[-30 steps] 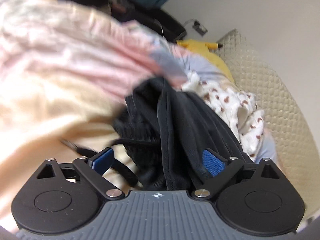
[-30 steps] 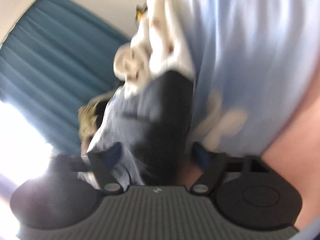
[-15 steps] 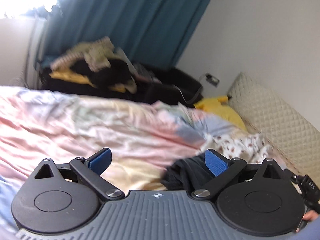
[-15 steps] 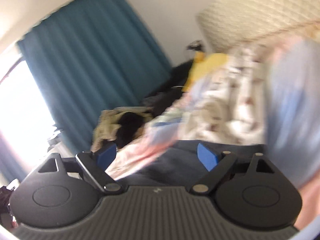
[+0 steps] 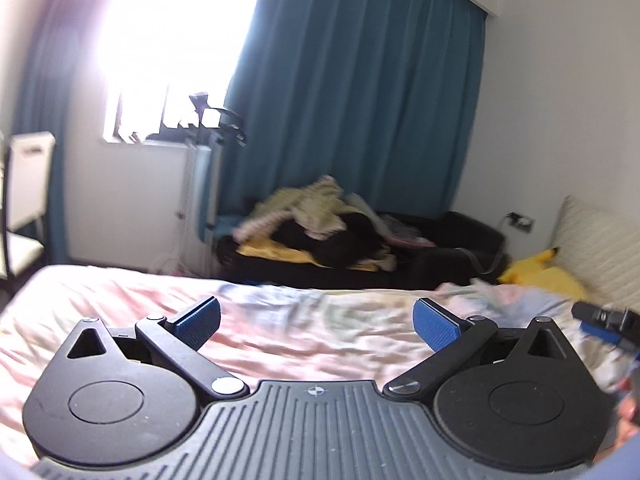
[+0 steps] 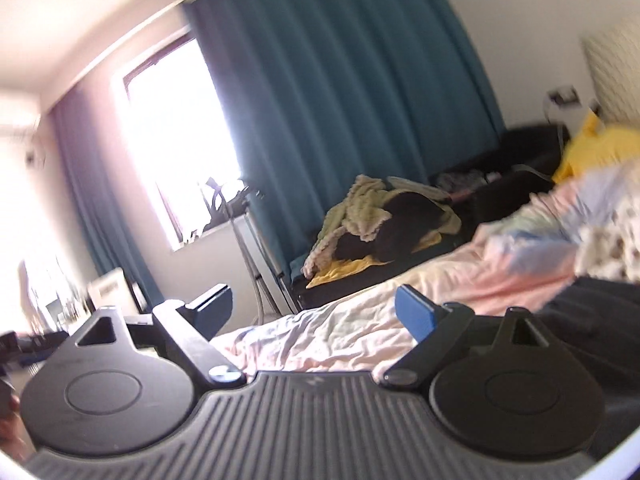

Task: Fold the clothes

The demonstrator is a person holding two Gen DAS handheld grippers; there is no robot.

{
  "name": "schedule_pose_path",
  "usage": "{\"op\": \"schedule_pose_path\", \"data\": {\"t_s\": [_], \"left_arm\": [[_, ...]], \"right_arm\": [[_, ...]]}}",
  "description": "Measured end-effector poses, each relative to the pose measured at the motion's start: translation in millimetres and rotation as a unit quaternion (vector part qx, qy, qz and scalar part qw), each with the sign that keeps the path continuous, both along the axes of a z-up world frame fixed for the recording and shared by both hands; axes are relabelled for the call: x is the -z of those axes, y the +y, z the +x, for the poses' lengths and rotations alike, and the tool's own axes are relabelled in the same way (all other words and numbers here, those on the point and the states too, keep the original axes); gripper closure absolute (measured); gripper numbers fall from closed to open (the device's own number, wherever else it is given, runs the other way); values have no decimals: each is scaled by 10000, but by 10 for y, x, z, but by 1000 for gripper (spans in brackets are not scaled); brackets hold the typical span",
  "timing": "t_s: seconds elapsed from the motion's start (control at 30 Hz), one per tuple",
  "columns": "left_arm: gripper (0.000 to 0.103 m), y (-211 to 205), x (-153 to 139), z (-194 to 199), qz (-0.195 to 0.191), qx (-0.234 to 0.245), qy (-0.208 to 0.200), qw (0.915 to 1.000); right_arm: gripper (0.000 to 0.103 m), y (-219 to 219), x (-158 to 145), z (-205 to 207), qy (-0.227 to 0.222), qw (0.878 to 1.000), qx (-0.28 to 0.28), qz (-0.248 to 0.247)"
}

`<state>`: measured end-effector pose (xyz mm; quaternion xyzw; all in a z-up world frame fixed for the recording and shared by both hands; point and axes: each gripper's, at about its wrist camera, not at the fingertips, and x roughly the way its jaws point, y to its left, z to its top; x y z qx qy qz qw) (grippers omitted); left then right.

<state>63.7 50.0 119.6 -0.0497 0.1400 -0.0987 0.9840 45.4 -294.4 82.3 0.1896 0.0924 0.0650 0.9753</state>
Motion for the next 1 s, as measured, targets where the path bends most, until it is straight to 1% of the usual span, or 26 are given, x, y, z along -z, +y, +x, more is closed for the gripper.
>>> {"op": "schedule_pose_path", "data": {"t_s": [0.07,0.17,0.27,0.37,0.43,0.5,0.53,0.67,0.8,0.93,1.0], "left_arm": [[0,50,100,-31,110,-133,-12,9998],[0,103,296,-30,124,-262,-17,9996],[0,156,491,-28,138,-391,-22,9991],[0,210,686,-26,151,-520,-28,9985],[0,245,816,-25,161,-606,-31,9980],[0,280,947,-24,170,-692,-34,9975],[0,298,1012,-23,174,-735,-36,9971],[0,237,1111,-20,-73,-684,-84,9976],[0,80,1229,27,171,-665,60,9976],[0,32,1291,49,98,-526,169,9984],[0,26,1311,54,103,-572,191,9981]], "right_arm": [[13,325,-14,55,-38,9992,-173,-351],[13,676,42,130,-103,9977,-483,-460],[13,961,162,183,-195,9950,-758,-618],[13,1165,378,78,-381,9935,-680,-834],[13,1178,568,65,-309,9936,-619,-898],[13,1122,762,149,-167,9924,-610,-1060],[13,1122,806,165,-87,9917,-592,-1133],[13,1048,904,221,-32,9925,-539,-1096],[13,1049,994,278,-6,9923,-468,-1147],[13,1089,1078,279,115,9898,-499,-1326],[13,1068,1083,271,156,9910,-504,-1227]]}}
